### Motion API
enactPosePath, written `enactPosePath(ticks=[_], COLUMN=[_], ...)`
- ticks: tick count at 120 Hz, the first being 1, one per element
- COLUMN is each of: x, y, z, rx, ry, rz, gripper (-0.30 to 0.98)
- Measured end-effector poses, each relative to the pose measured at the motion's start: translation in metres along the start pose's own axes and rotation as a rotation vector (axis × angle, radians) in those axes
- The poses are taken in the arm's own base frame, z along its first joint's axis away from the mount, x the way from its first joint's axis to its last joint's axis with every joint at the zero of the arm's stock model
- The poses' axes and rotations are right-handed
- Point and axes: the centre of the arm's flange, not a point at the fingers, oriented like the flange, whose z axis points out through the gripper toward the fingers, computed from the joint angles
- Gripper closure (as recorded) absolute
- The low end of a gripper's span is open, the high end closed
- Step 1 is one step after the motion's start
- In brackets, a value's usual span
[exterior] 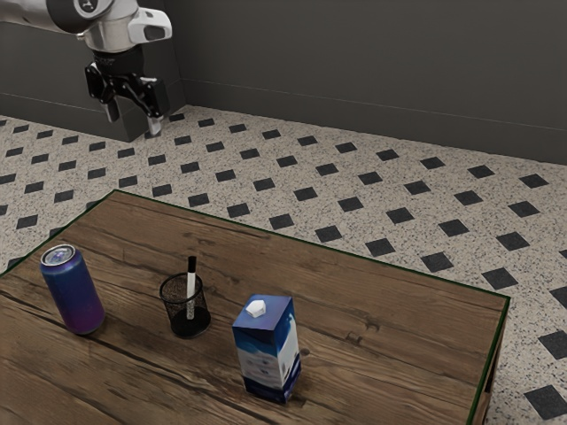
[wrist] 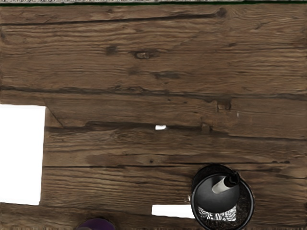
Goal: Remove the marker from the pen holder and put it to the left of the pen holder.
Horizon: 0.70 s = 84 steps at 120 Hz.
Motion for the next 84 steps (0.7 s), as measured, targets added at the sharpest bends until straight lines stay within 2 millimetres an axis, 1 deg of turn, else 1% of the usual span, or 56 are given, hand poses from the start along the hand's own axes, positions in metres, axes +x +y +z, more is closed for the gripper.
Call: enactPosePath(ticks=[9, 20, 25, 28, 30, 32, 34, 41, 43, 47, 50, 54, 57, 70, 76, 84], x=[0.000, -0.001, -0.002, -0.002, 0.000, 0.003, 0.007, 0.010, 0.009, 0.008, 0.007, 0.007, 0.007, 0.009, 0.010, 0.009], y=[-0.001, -0.015, -0.020, -0.020, -0.017, -0.010, -0.001, 0.052, 0.065, 0.083, 0.090, 0.095, 0.097, 0.093, 0.091, 0.091], z=[0.000, 0.002, -0.001, -0.003, 0.002, 0.012, 0.031, 0.109, 0.128, 0.158, 0.174, 0.188, 0.194, 0.214, 0.219, 0.233], rx=[-0.021, -0.061, -0.070, -0.065, -0.056, -0.049, -0.044, -0.029, -0.025, -0.016, -0.012, -0.008, -0.007, -0.003, -0.006, -0.012], ry=[0.003, 0.001, 0.008, 0.013, 0.003, -0.019, -0.057, -0.211, -0.247, -0.303, -0.331, -0.355, -0.365, -0.390, -0.393, -0.398], rz=[-0.005, -0.035, -0.039, -0.028, -0.015, 0.004, 0.029, 0.146, 0.176, 0.220, 0.242, 0.264, 0.275, 0.296, 0.288, 0.269], gripper=[0.00, 0.00, 0.00, 0.00, 0.00, 0.00, 0.00, 0.00, 0.00, 0.00, 0.00, 0.00, 0.00, 0.00, 0.00, 0.00])
